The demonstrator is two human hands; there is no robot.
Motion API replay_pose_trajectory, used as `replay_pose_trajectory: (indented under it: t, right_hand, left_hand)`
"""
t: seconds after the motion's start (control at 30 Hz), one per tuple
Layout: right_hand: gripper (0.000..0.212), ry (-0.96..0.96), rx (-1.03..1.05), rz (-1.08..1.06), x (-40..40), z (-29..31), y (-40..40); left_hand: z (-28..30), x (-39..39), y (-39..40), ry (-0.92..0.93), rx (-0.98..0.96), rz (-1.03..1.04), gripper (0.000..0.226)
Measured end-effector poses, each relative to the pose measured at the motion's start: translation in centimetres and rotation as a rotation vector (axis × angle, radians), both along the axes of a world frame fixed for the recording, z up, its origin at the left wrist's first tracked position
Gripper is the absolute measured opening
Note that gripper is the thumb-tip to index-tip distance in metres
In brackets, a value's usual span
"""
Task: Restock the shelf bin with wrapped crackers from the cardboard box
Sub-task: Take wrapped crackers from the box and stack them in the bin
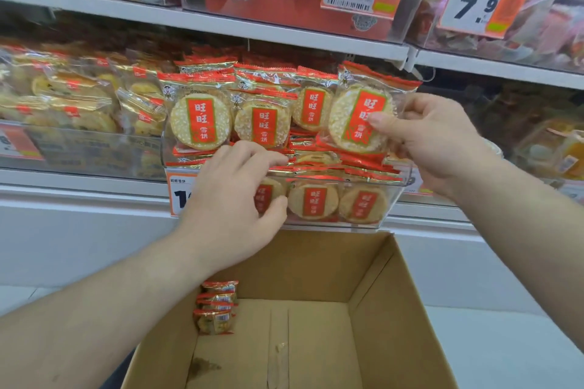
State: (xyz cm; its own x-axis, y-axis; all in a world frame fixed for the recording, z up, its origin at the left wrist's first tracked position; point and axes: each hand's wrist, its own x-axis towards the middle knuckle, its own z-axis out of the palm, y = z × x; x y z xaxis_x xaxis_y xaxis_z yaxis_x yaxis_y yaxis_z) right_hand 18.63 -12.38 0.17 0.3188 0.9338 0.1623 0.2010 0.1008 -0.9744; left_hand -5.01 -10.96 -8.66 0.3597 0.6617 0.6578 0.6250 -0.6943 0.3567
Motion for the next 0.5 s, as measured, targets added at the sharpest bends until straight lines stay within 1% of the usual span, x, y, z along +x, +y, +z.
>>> replay_pose_trajectory:
  t: [0.03, 0.17, 0.3, 0.37, 0.43, 0.5]
  right_hand:
    - [0.023, -0.055, 0.014, -0.030, 0.1, 0.5, 1.2]
    - [0.020, -0.223, 0.016, -0.032, 0.0, -0.2, 5.8]
    - [0.020, -0.354, 0.028, -0.064, -0.2, -1.9, 8.6]
    - [0.020, -0.458, 0.027, -0.105, -0.5, -2.2, 9.0]
    - [0.025, -0.584, 0.022, -0.164, -0.8, -2.4, 9.1]
    - [0.031, -0.643, 0.013, -0.211, -1.2, -2.6, 9.1]
  left_hand:
    - [-0.2, 0.1, 0.3, 0.059, 0.038, 0.031, 0.049]
    - [-1.1, 0.3, 0.8, 0.195, 0.024, 0.063, 0.051]
    - [-1.2, 0.2, 1.0, 0.202, 0.031, 0.059, 0.045]
    - [-1.4, 0.2, 1.0, 0.197, 0.045, 0.055, 0.044]
    - [-1.6, 0.1, 1.1, 0.190, 0.052, 0.053, 0.043]
    - [-1.7, 0.1, 1.2, 0.189, 0.058, 0.051, 0.043]
